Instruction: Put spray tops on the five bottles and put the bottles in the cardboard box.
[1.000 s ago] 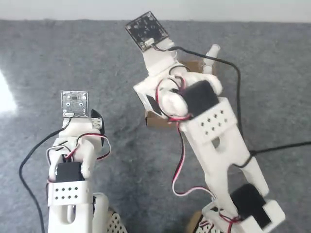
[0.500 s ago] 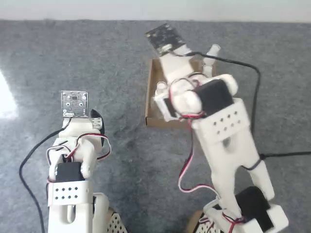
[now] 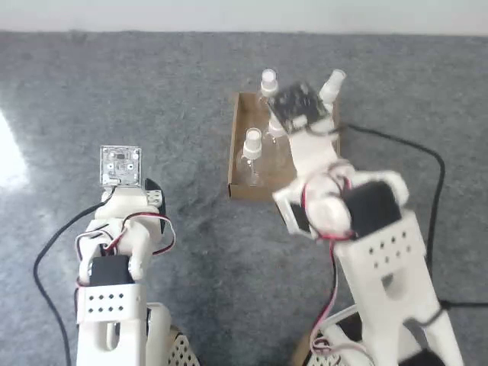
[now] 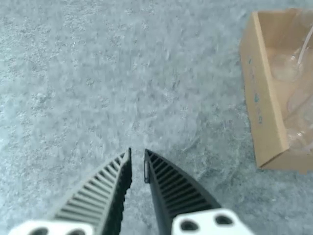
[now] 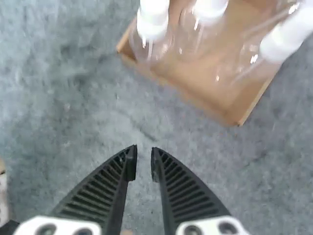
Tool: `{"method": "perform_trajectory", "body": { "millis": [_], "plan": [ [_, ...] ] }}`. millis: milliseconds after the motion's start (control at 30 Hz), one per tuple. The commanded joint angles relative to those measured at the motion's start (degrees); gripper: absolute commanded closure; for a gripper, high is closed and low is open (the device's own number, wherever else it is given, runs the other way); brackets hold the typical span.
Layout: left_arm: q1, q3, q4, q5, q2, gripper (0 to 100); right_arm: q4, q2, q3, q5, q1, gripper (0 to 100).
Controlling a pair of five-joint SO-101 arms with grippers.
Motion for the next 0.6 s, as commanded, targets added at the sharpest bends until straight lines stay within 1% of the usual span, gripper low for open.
{"method": "perform_trajectory", "body": {
  "millis": [0,133,267,400,467,567],
  "plan": [
    [-0.3,0.2,0.1,-0.4,-1.3,96,-5.4,-8.7,12.6,0.5,0.6,99.1],
    [-0.3,0.3,0.0,-0.4,-1.3,96,-11.5,-16.2,26.5,0.5,0.6,99.1],
    [-0.3,0.2,-0.1,-0.5,-1.4,97,-19.6,-22.9,39.1,0.5,0.6,99.1],
    [-0.2,1.0,-0.4,-2.8,-1.4,97,-26.0,-29.1,48.4,0.6,1.1,99.1],
    [-0.3,2.3,-2.5,-3.0,-1.4,97,-28.9,-32.3,51.0,0.6,3.7,99.1],
    [-0.3,5.8,-7.5,-2.8,-1.4,99,-33.2,-37.1,55.7,0.6,10.1,99.1]
  ]
}}
